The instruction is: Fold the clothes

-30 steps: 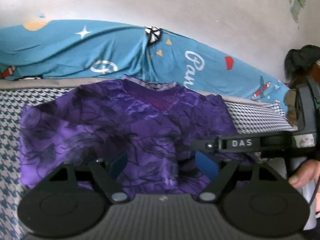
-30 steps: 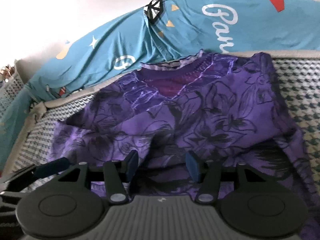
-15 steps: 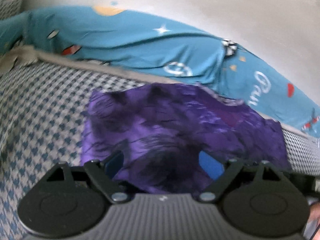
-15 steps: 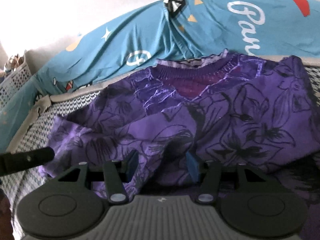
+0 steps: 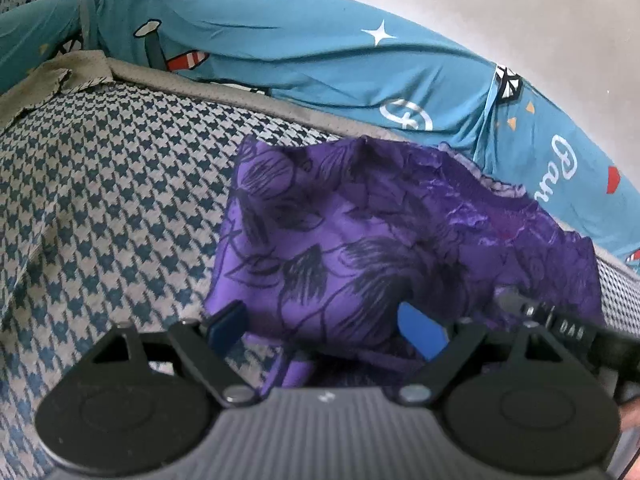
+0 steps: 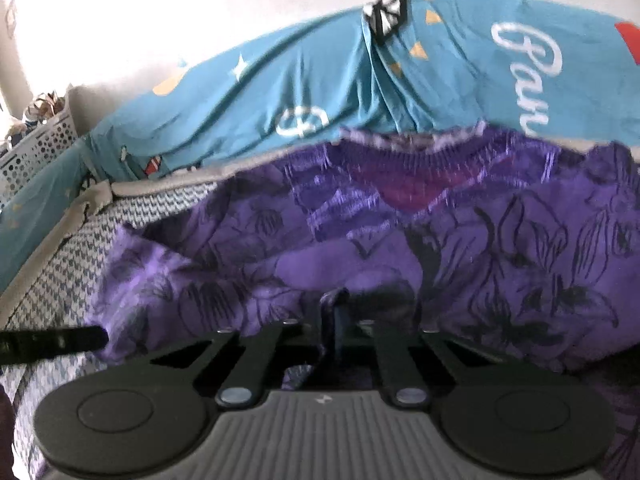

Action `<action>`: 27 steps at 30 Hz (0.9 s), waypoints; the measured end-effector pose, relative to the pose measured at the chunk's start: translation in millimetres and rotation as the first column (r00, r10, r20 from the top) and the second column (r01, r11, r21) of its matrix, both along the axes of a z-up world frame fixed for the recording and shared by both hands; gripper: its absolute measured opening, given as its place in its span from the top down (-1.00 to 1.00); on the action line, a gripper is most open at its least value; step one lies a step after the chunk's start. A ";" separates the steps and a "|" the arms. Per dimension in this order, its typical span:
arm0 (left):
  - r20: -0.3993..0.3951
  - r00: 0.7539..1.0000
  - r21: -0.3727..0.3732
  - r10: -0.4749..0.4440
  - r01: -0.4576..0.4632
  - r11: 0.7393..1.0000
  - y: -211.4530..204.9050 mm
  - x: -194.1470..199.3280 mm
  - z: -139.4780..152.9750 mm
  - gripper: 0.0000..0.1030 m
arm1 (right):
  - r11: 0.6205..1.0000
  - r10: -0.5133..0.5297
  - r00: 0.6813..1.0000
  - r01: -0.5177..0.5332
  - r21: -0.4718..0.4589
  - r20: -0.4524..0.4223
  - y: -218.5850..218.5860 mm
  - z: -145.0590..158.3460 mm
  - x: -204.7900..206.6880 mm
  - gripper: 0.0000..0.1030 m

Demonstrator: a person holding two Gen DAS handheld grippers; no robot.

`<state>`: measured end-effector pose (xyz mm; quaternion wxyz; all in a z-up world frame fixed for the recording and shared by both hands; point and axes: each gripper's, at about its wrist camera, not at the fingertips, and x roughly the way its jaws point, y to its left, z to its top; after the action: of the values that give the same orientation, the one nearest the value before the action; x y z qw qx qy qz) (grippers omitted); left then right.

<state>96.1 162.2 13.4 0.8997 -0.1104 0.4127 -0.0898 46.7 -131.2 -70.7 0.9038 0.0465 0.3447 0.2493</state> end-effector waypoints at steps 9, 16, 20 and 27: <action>-0.034 0.997 0.013 -0.069 0.070 0.997 -4.8 -8.1 -20.0 -0.68 | 0.997 -0.050 0.985 0.040 0.067 0.162 -10.2 45.8 -0.5 0.85; 0.006 1.000 0.028 -0.028 0.028 0.999 -18.0 -1.2 -30.2 -0.69 | 0.963 -0.268 0.933 0.251 0.100 0.241 -56.1 81.2 -2.3 0.86; 0.007 1.000 0.010 -0.001 0.001 1.000 -27.7 6.2 -38.6 -0.69 | 0.914 -0.404 0.888 0.401 0.060 0.218 -84.2 86.1 -1.1 0.86; 0.012 1.000 0.062 0.013 -0.014 0.998 -42.7 10.0 -43.1 -0.76 | 0.845 -0.523 0.850 0.527 -0.088 0.068 -114.7 51.3 12.1 0.86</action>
<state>106.1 119.6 -29.7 0.9055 -0.0848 0.4095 -0.0714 58.8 -245.8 -19.4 0.9457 0.0871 0.3123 -0.0246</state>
